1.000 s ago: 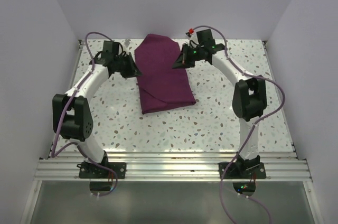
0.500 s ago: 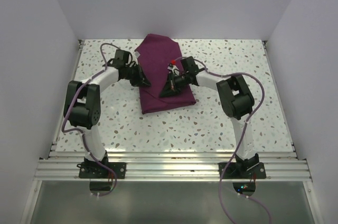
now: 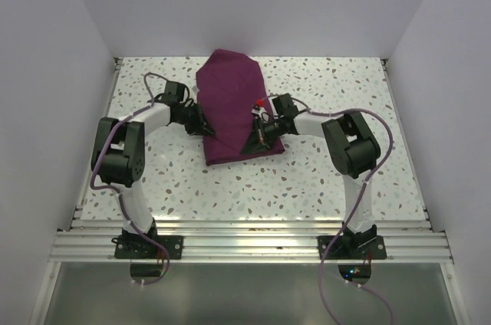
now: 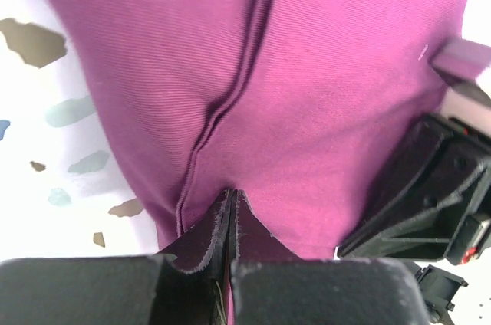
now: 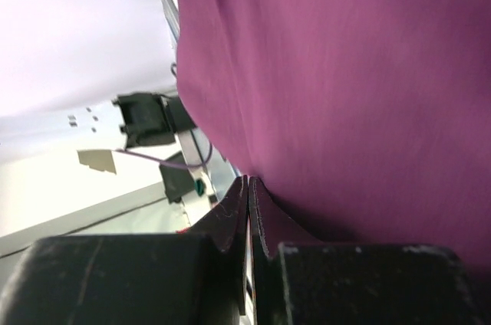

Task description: Prepare the surgical pack

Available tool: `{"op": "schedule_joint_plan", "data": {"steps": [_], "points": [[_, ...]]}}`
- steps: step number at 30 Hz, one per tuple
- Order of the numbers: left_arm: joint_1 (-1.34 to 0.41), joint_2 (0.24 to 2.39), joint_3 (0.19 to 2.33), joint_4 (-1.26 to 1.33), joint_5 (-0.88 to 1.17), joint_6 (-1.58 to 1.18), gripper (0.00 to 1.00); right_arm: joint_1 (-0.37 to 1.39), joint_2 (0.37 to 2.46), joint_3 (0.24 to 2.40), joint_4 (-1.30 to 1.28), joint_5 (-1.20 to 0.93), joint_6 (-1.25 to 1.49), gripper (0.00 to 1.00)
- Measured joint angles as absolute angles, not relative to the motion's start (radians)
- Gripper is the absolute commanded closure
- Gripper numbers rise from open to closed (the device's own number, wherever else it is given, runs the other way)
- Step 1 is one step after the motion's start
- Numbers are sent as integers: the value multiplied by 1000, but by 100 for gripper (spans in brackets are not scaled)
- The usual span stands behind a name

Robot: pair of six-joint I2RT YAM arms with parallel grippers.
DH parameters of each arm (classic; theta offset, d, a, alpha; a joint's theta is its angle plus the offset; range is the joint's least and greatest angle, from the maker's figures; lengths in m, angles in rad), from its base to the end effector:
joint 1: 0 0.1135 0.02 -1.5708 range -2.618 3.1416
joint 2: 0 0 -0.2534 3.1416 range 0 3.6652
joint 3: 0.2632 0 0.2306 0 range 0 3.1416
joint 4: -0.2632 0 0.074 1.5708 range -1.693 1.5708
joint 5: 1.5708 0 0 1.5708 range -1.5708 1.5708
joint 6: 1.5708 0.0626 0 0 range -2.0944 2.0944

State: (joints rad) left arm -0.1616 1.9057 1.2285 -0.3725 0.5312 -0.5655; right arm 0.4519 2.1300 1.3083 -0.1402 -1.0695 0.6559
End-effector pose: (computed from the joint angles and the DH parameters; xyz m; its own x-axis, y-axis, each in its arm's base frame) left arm 0.3681 -0.0921 0.1491 -0.9304 -0.3164 -0.1849 -0.1314 0.7590 -0.6377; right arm 0.3444 0.2282 0.1207 -0.9880 -0.1538 -0.0146 -0.0739 0.3875 0.9189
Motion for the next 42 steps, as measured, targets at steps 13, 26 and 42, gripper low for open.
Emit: {"op": "schedule_joint_plan", "data": {"steps": [13, 26, 42], "points": [[-129, 1853, 1218, -425, 504, -509, 93, 447, 1960, 1306, -270, -948, 577, 100], [-113, 2001, 1502, -311, 533, -498, 78, 294, 2461, 2099, -196, -803, 659, 99], [-49, 2246, 1555, -153, 600, -596, 78, 256, 2774, 2338, -191, -770, 760, 95]]}}
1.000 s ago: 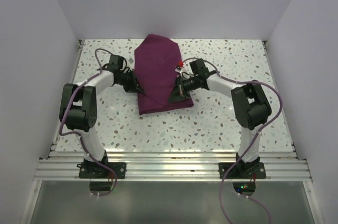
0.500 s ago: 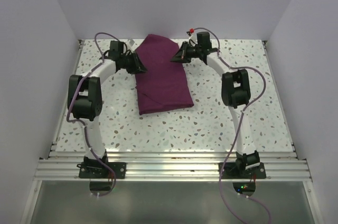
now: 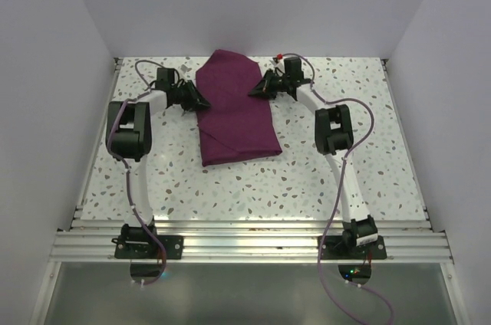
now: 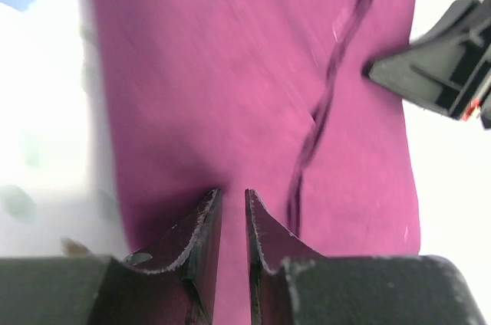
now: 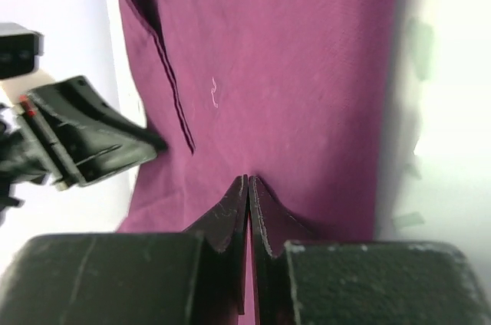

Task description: Prepare the surgical pack

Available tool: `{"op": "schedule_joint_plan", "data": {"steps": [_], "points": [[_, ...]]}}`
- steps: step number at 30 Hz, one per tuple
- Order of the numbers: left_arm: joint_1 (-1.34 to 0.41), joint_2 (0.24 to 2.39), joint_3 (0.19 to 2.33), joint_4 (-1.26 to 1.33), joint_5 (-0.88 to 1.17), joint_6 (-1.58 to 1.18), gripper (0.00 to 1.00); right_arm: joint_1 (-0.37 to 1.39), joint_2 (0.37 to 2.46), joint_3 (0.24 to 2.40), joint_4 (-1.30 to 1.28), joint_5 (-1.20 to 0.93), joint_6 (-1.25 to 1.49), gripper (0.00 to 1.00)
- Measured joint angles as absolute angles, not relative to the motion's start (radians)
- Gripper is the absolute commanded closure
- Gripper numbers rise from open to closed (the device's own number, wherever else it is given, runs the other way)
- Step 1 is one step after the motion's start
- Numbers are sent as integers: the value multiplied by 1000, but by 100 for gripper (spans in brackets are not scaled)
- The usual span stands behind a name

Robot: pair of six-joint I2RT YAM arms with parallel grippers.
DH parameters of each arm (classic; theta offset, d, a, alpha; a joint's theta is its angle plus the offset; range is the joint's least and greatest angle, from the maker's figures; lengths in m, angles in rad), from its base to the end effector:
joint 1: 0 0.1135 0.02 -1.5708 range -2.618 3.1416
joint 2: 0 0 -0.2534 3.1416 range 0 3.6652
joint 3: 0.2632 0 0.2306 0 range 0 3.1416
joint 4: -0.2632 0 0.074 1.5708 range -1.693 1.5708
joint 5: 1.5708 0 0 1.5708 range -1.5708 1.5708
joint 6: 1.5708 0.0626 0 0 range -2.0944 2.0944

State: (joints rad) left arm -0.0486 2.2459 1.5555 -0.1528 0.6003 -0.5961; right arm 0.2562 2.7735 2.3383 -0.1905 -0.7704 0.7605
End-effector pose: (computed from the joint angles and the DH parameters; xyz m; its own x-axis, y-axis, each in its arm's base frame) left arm 0.4695 -0.0582 0.1219 -0.8504 -0.4224 -0.3135 -0.0750 0.6873 -0.7225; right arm 0.5500 0.1892 0.0956 -0.9122 0.2724 -0.3061 -0.1369 0.5016 0.8542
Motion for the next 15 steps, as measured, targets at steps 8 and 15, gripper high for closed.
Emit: {"op": "schedule_joint_plan", "data": {"steps": [8, 15], "points": [[-16, 2346, 1627, -37, 676, -698, 76, 254, 2835, 2408, -97, -706, 882, 88], [-1, 2415, 1673, 101, 695, -820, 75, 254, 2881, 2474, -28, -616, 960, 79]]}}
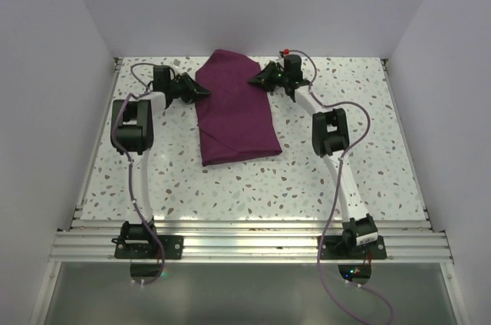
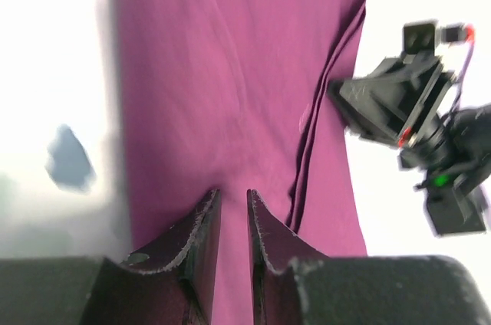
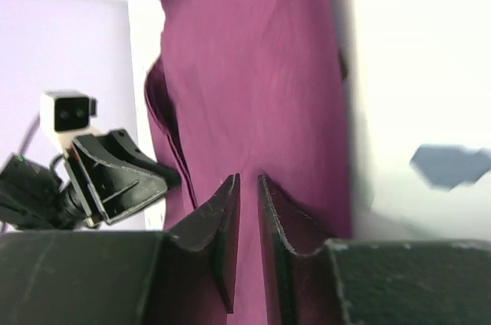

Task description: Prepare the surgical pack

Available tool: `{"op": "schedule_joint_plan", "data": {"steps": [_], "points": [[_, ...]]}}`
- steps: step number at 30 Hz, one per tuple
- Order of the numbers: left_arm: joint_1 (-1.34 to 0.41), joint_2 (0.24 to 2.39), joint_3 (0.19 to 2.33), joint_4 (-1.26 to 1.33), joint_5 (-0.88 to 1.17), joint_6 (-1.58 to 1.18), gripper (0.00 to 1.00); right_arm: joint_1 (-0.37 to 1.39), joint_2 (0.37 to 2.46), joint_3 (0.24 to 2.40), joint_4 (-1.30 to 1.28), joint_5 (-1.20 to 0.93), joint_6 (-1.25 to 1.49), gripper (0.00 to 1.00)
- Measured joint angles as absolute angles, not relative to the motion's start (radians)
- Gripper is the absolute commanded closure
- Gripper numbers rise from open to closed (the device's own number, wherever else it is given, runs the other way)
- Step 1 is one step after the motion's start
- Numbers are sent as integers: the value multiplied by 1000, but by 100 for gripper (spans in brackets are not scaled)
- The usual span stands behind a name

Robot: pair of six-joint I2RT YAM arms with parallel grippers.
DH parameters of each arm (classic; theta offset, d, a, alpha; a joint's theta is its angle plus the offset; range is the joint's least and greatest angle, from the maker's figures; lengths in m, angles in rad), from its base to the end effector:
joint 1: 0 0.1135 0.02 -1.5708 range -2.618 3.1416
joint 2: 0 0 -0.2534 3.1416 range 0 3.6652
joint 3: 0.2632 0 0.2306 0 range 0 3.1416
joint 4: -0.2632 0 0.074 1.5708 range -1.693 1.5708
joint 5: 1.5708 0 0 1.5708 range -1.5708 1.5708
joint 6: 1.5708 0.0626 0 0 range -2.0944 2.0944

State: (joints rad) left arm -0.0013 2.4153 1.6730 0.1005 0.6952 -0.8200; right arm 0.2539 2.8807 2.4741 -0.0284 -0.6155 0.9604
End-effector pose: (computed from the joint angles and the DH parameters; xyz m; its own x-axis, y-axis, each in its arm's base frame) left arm 0.5118 -0.0408 0.1024 -0.7843 -0.5604 -0.2661 -0.0870 0.5240 -0.8473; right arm 0.5780 0.1873 0.0932 -0.8171 0.4792 -0.3204 -0.0738 0.4644 0.8826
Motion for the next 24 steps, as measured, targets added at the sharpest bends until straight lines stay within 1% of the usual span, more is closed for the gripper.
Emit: {"op": "schedule_joint_plan", "data": {"steps": [1, 7, 10, 15, 19, 22, 24], "points": [[5, 2434, 1692, 125, 696, -845, 75, 253, 2895, 2495, -14, -598, 981, 77], [41, 2528, 1776, 258, 694, -985, 73, 253, 2923, 2532, 39, -503, 1044, 73], [55, 2597, 1860, 313, 699, -1058, 72, 252, 2940, 2547, 80, -455, 1077, 71], [59, 2690, 2003, 352, 694, -1109, 66, 249, 2960, 2569, 130, -385, 1107, 66], [59, 2684, 2002, 360, 672, -1083, 60, 241, 2959, 2564, 154, -354, 1084, 62], [59, 2632, 1937, 360, 629, -1023, 57, 228, 2957, 2560, 170, -352, 1047, 54], [59, 2587, 1891, 357, 595, -978, 56, 220, 2953, 2560, 172, -352, 1012, 52]]}}
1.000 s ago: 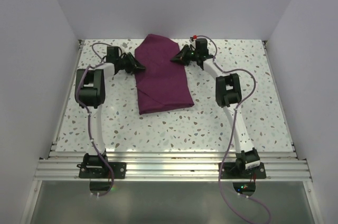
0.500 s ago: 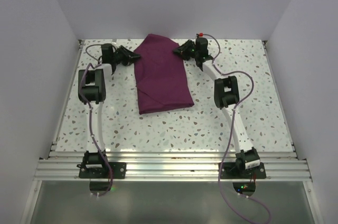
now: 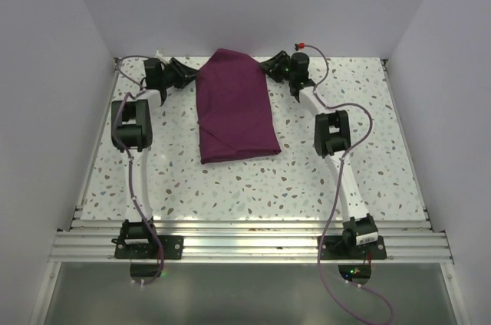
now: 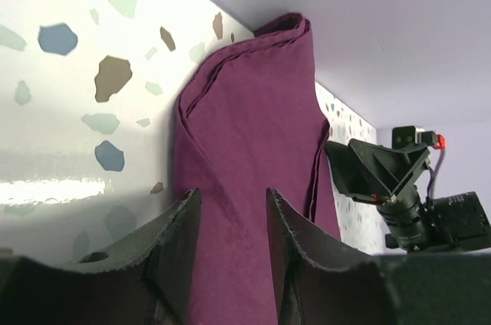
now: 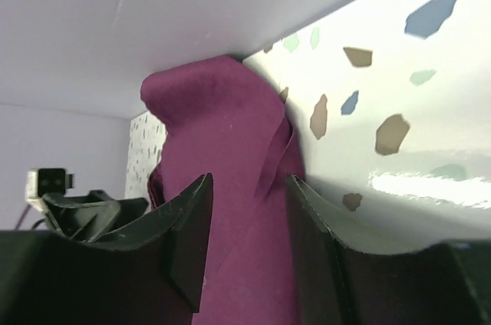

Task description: Prepare the surgical pack

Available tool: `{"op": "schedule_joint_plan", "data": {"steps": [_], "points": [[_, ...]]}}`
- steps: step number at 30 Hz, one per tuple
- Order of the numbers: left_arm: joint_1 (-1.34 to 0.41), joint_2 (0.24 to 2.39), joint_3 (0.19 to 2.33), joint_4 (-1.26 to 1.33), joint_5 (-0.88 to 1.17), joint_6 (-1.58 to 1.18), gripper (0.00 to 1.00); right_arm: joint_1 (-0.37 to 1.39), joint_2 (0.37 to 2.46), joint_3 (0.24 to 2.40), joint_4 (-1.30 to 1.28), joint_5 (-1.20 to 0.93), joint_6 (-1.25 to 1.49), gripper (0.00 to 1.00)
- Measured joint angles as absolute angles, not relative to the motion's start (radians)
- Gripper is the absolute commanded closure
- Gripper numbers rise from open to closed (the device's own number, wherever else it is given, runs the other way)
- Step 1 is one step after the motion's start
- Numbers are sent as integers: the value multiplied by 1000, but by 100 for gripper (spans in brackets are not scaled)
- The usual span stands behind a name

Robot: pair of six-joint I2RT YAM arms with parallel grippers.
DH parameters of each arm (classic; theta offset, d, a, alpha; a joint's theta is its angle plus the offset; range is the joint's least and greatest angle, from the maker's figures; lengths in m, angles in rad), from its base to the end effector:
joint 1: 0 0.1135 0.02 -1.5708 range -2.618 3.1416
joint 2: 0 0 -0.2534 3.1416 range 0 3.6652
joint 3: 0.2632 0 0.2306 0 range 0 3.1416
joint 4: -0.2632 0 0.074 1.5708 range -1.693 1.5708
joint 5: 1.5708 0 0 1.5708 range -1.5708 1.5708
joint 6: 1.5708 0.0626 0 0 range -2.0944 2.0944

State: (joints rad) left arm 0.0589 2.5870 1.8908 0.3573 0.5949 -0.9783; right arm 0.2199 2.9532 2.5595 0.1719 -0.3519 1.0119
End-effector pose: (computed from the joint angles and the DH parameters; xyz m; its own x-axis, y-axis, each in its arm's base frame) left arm 0.5645 -0.0019 0.1083 -0.5826 -0.7226 -0.3721 -0.0079 0.4628 -0.8864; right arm 0.6073 0.1578 0.1017 -0.5657 0.6891 -0.4530 -0.1006 0.4876 0.8673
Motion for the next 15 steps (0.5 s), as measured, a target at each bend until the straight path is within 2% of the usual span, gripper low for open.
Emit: {"op": "schedule_joint_plan", "data": {"steps": [7, 15], "points": [[59, 2458, 1784, 361, 490, -873, 53, 194, 2950, 2561, 173, -349, 936, 49], [39, 2458, 1781, 311, 418, -816, 52, 203, 2962, 2598, 142, -337, 881, 50]]}}
